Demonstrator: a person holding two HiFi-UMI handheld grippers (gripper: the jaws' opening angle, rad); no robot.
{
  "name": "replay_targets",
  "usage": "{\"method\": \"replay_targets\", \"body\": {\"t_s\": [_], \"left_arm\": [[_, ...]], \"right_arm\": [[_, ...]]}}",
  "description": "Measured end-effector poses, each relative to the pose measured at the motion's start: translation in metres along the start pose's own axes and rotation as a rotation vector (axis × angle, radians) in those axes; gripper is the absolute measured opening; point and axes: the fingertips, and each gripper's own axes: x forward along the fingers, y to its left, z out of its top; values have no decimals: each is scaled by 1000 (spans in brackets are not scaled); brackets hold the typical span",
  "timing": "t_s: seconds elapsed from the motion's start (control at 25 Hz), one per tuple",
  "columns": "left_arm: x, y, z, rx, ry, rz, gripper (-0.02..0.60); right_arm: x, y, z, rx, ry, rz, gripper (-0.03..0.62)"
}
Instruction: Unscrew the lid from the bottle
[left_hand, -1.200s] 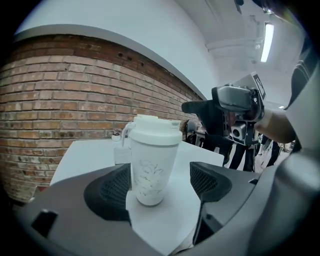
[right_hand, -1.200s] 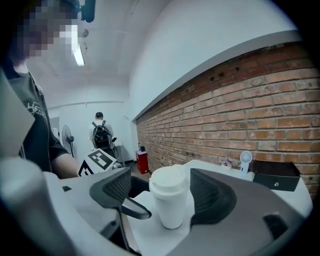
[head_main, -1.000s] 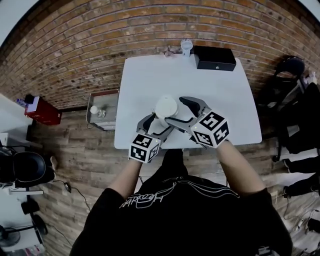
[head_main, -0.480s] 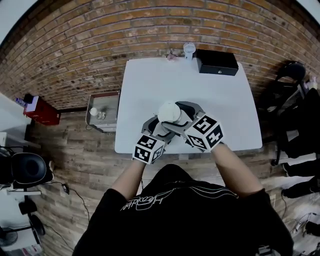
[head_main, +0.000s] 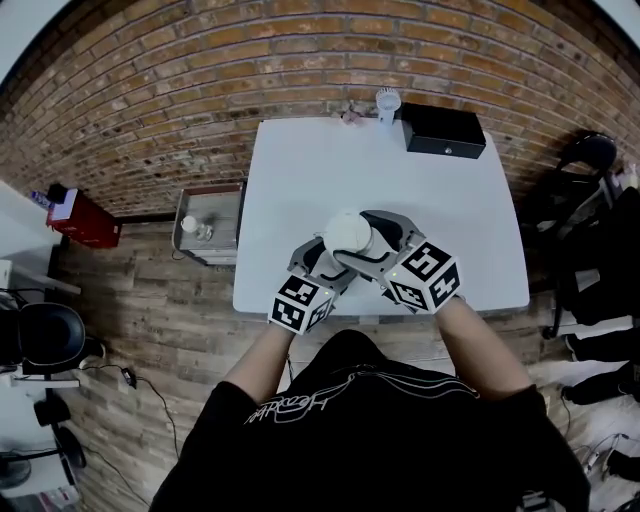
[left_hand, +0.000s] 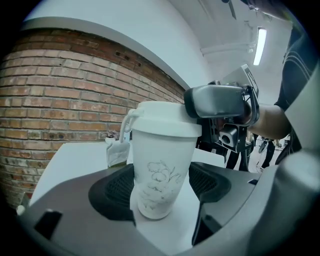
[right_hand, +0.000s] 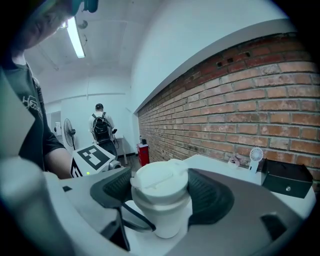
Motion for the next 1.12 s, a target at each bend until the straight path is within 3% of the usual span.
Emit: {"method": "replay_targets", "body": {"t_s": [0.2,0.36,0.64,0.96,1.12], "left_arm": [[-1,-1,-2,23,26,-48,362],[-2,-1,-2,36,46,-67,362],[-3,-2,0,40,43,-71,362],[-5,-5,-1,46,53,-74,362],[-4,-3,-1,39,51,-72,362]], "right_arm": [[0,2,-2,-30,34,36,344],[1,3,-2,-58,72,111,344],[-1,6,-3,-180,156,328,344],[-4,13,-10,-426,311,609,342],[-2,14,-9,-439,325,674,342]]}}
